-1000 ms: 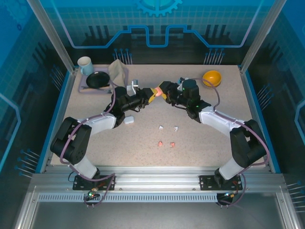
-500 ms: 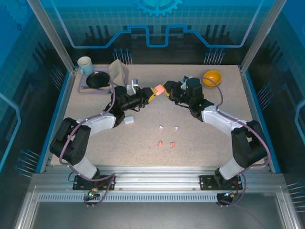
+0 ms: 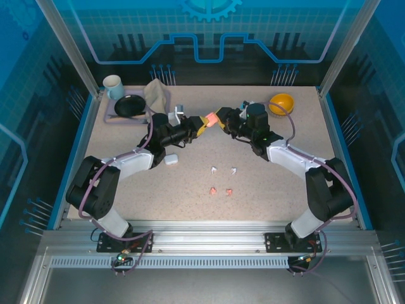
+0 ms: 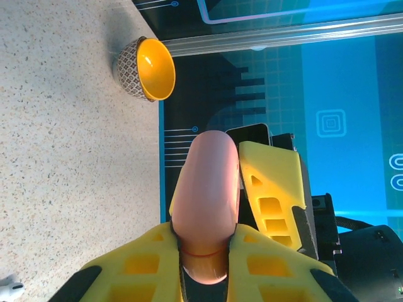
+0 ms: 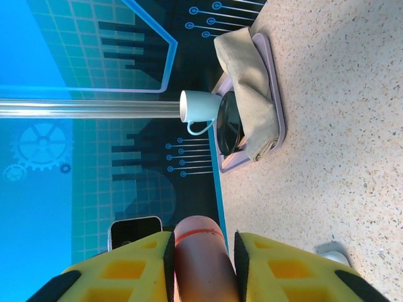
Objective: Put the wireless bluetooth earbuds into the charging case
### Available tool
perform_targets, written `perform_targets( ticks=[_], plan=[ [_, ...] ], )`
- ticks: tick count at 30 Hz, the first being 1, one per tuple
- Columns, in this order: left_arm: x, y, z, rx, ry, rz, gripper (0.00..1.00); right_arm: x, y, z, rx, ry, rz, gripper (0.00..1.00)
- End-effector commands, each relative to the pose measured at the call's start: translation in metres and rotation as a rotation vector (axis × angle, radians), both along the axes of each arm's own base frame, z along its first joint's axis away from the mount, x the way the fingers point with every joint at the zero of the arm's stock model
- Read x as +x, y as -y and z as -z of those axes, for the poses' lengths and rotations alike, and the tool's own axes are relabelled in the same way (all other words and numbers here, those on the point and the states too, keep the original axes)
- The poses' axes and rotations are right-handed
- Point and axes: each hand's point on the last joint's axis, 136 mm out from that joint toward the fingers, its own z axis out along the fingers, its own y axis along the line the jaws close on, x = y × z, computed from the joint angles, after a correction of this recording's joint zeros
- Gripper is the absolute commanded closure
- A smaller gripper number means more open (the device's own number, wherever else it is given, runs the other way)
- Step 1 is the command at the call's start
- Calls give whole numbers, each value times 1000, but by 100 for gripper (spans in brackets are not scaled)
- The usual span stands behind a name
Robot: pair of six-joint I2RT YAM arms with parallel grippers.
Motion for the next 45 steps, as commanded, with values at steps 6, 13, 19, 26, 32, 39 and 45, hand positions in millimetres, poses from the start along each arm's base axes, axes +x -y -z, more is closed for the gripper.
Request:
perform_targets(
  ticks=[6, 13, 19, 26, 32, 39, 45],
  plan=[
    [-3, 7, -21, 7, 71, 41, 95, -7, -25, -17, 30, 59, -109, 66],
    [-2, 7, -20, 6, 63, 35, 85, -8, -26, -19, 38, 69, -108, 78],
    [1, 5, -24, -37, 55, 17, 53, -7, -27, -19, 51, 72, -61, 80],
    [3, 4, -30, -106, 62, -7, 56, -6, -31, -19, 59, 69, -36, 81],
    [3, -1, -29, -137, 59, -39, 64, -6, -26, -19, 58, 68, -6, 80],
    [5, -2, -28, -151, 53, -52, 71, -6, -24, -16, 58, 59, 2, 81],
    [6, -2, -25, -151, 46, -55, 79, -6, -23, -16, 59, 62, 2, 80]
  ],
)
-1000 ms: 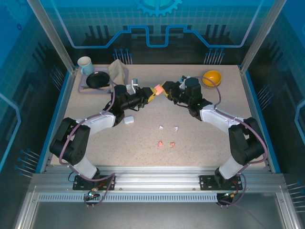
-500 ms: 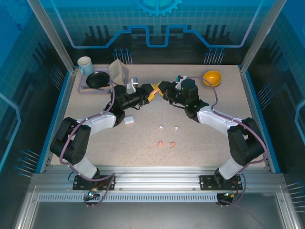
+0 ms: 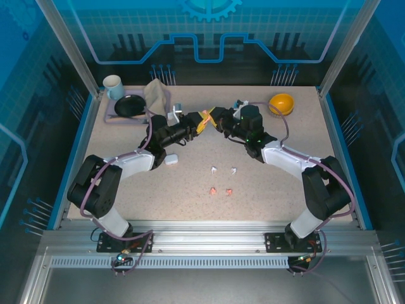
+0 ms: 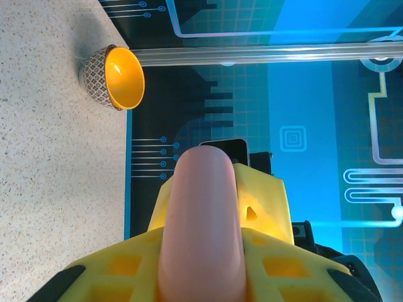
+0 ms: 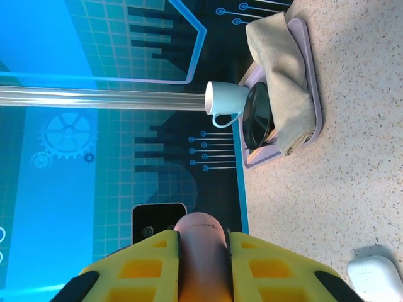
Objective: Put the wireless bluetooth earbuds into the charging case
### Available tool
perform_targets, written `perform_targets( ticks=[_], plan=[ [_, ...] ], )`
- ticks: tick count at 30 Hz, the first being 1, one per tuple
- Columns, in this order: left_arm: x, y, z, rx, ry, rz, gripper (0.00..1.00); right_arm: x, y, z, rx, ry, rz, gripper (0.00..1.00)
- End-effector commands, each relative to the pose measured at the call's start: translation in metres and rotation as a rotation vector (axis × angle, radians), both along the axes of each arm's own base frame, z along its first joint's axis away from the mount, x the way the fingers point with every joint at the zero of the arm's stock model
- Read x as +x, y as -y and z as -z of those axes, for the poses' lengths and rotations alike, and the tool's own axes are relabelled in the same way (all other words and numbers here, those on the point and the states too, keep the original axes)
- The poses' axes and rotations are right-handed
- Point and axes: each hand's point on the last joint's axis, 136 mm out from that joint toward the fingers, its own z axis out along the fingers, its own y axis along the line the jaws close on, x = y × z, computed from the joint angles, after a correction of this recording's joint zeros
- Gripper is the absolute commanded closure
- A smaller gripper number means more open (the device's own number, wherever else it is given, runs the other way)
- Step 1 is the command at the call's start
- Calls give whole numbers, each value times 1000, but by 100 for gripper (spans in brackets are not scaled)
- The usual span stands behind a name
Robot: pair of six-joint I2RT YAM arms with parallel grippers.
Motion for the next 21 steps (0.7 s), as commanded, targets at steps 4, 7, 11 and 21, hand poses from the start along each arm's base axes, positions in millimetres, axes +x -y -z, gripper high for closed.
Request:
perform_targets(
  ticks=[4, 7, 11, 21],
  plan=[
    [-2, 3, -3, 36, 67, 18, 89, -2, 10, -7, -4, 44, 15, 61],
    [-12, 11, -4, 173, 146, 104, 97, -5, 37, -15, -55, 67, 40, 42],
    [-32, 11, 2, 445, 258, 225, 100, -20, 80, -26, -220, 91, 49, 38],
    [-46, -5, -6, 747, 751, 204, 100, -66, 126, -33, -698, 136, -75, 36]
  ],
)
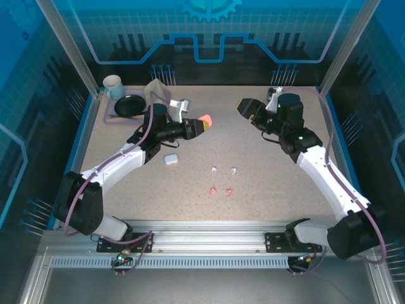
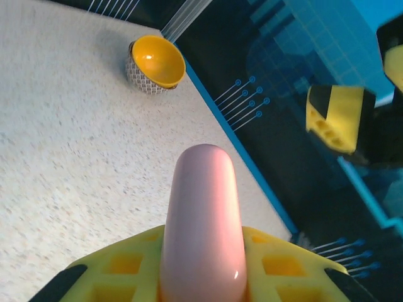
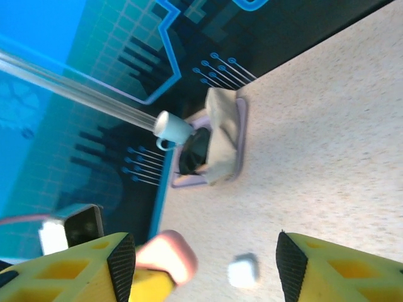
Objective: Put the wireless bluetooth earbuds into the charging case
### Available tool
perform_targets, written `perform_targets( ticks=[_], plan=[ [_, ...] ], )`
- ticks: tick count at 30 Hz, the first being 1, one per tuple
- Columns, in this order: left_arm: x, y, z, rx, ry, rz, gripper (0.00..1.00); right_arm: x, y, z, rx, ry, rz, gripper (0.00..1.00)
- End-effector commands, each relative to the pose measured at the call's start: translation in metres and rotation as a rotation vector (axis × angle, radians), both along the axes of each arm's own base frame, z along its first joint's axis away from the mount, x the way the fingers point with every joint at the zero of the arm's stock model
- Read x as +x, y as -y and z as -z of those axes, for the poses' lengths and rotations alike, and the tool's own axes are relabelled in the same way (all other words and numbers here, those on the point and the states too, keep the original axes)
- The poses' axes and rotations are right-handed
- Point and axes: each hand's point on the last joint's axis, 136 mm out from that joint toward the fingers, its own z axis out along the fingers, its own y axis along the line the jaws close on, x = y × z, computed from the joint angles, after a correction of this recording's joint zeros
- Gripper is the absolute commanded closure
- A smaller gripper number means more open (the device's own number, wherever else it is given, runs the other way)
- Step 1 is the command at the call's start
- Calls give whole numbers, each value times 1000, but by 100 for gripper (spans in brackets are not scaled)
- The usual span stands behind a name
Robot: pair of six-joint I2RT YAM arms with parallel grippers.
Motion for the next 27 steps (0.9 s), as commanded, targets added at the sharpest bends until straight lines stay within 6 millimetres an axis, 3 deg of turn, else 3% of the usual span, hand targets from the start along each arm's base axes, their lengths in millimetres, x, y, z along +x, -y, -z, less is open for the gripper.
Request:
perform_targets(
  ticks=[1, 4, 8, 13, 21, 27],
  plan=[
    [-11, -5, -1, 110, 323, 48, 100, -22, 16, 44, -244, -110, -67, 33],
    [-14, -10, -3, 132, 509, 22, 100, -30, 6, 46, -233, -118, -162, 32],
    [-8, -14, 4, 242, 614, -38, 100, -36, -11, 45, -166, -116, -261, 32],
    [-12, -5, 5, 329, 715, -53, 100, -44, -35, 51, -120, -137, -322, 31],
    [-15, 10, 8, 375, 764, -73, 100, -48, -72, 69, -118, -176, -343, 31],
    [-16, 17, 5, 361, 757, -54, 100, -45, -81, 86, -122, -209, -335, 31]
  ],
)
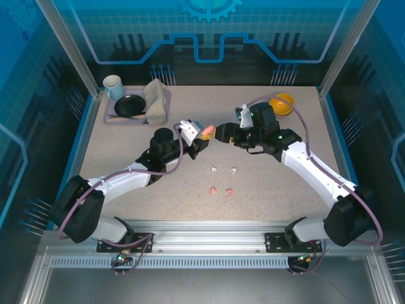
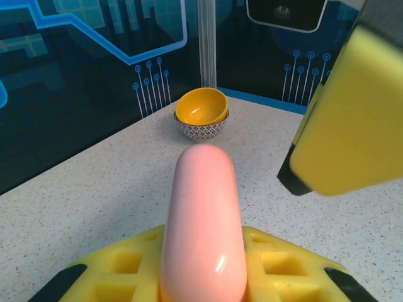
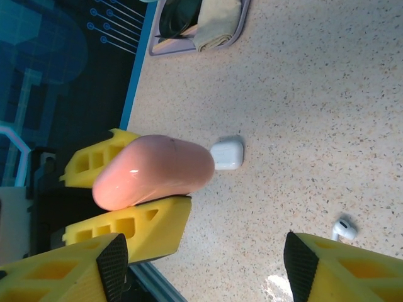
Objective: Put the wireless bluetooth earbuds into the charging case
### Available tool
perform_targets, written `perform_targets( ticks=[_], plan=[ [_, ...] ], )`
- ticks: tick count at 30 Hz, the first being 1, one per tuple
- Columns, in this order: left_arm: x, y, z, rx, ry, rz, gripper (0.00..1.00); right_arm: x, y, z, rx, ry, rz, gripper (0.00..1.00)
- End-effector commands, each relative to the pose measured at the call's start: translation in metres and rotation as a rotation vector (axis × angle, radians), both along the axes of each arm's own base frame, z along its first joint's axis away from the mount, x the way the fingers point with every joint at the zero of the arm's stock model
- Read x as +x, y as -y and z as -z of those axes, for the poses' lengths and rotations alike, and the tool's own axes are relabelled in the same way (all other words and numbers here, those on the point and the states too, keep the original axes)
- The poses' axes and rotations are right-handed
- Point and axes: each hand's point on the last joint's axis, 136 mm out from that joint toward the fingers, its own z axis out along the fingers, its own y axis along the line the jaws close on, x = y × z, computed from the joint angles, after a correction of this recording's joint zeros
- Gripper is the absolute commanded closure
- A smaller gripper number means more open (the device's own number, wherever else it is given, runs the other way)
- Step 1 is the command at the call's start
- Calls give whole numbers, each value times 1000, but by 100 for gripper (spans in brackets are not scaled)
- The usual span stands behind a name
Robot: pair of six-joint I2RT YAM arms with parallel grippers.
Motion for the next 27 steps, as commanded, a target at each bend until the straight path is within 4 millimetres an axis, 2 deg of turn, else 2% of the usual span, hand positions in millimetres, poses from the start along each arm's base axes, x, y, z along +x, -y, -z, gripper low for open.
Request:
perform_targets(
  ticks=[1, 11, 20, 27],
  plan=[
    [1, 6, -17, -14, 59, 10, 100, 6, -4, 9, 2, -11, 23, 31],
    [-9, 20, -16, -15, 38, 67, 100, 20, -10, 12, 7, -13, 52, 32],
    [-22, 35, -1, 5, -2, 118, 100, 38, -16, -18, 51, 35, 66, 32],
    [-25, 36, 9, 10, -28, 124, 100, 51, -15, -40, 98, 60, 82, 33]
  ],
)
